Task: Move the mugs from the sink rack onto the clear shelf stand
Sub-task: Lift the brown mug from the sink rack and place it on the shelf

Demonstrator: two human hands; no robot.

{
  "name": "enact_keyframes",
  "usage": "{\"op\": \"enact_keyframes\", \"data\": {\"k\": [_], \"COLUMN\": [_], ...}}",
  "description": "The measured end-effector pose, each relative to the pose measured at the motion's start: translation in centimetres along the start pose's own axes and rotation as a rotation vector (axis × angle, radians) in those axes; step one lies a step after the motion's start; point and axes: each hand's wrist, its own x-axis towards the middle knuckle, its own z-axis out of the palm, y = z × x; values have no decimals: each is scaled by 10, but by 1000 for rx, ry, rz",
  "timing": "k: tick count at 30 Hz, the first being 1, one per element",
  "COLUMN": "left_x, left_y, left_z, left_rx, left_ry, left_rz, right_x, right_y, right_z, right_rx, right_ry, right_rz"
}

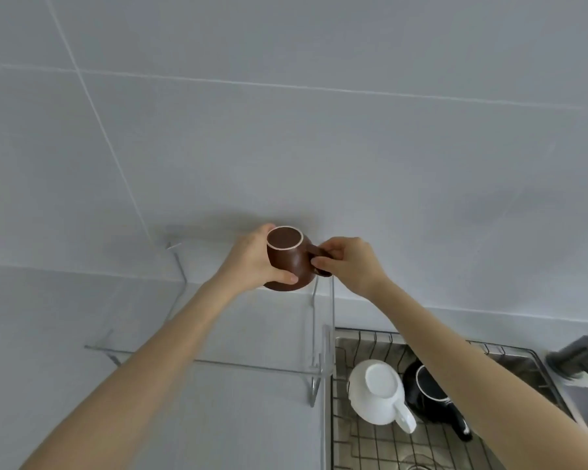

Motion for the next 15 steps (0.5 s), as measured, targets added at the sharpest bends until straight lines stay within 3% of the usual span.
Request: {"op": "enact_keyframes", "data": {"k": [15], "left_x": [5], "left_y": [-11], "left_z": [9], "left_rx": [70], "left_ry": [16], "left_rz": [8], "right_x": [3], "right_y": [4], "right_z": [12], "right_rx": [-119], "right_ry": [33], "right_rz": [-64]}}
